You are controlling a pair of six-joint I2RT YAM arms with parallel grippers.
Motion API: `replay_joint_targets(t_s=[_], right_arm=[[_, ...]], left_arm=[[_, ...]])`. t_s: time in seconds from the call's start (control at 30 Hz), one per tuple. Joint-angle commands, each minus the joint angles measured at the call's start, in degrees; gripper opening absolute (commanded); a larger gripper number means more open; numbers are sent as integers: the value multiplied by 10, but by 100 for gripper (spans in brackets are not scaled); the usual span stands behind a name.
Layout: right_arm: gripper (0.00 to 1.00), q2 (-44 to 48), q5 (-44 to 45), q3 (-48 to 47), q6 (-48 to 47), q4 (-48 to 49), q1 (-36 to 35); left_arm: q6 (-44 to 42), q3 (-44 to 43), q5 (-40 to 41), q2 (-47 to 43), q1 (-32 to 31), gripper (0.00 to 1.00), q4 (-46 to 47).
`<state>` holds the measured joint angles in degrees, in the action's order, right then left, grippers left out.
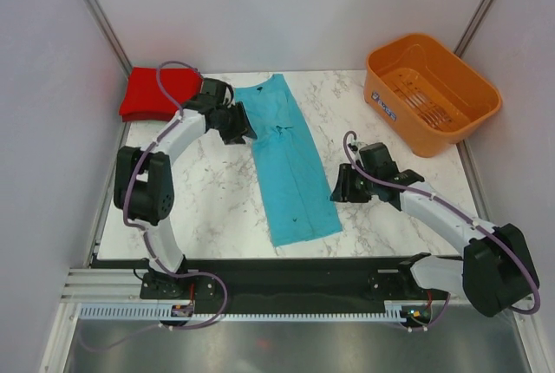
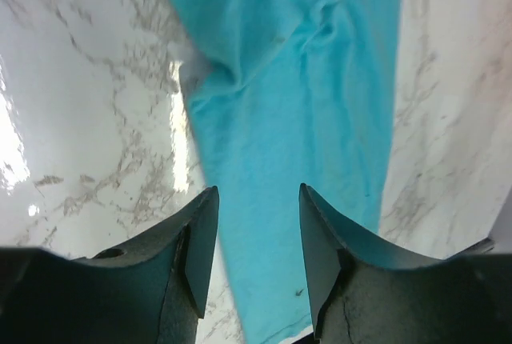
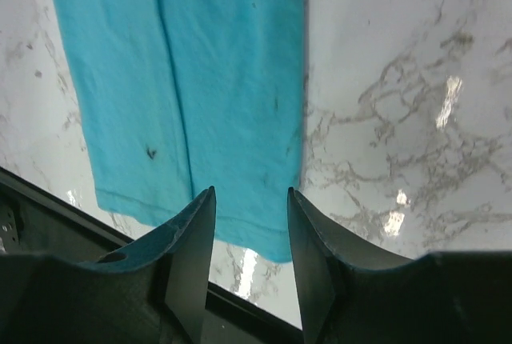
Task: Fold and stack the t-shirts
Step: Fold the tshirt
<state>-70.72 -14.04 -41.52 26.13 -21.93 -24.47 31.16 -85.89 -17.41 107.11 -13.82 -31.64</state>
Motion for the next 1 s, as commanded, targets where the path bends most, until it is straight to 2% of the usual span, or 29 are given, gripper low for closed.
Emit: replay_joint_targets(t_s=[0.0,0.1,0.33,0.5,0.63,0.8,0.97], right_arm=[[49,33,-14,28,9,-13,-1],[49,31,6,39,-2,-11,-1],[49,26,9,73,12,-4,-2],[48,24,1,92,25,3,-5],[47,27,-5,96,36,13,-9],[44,20,7,107,52,27,-19],[42,9,15,110,74,40,-23]], left_arm=[[-16,67,36,10,-21,52,-8],[-11,48,48,39,-22,50,-1],[13,-98,33,132,-21,47,4],[1,-111,88,150,-16,50,5],[2,-196,77,201,6,49,6],[-6,-328,66,297,6,46,5],[-7,-418,67,380,7,45,5]])
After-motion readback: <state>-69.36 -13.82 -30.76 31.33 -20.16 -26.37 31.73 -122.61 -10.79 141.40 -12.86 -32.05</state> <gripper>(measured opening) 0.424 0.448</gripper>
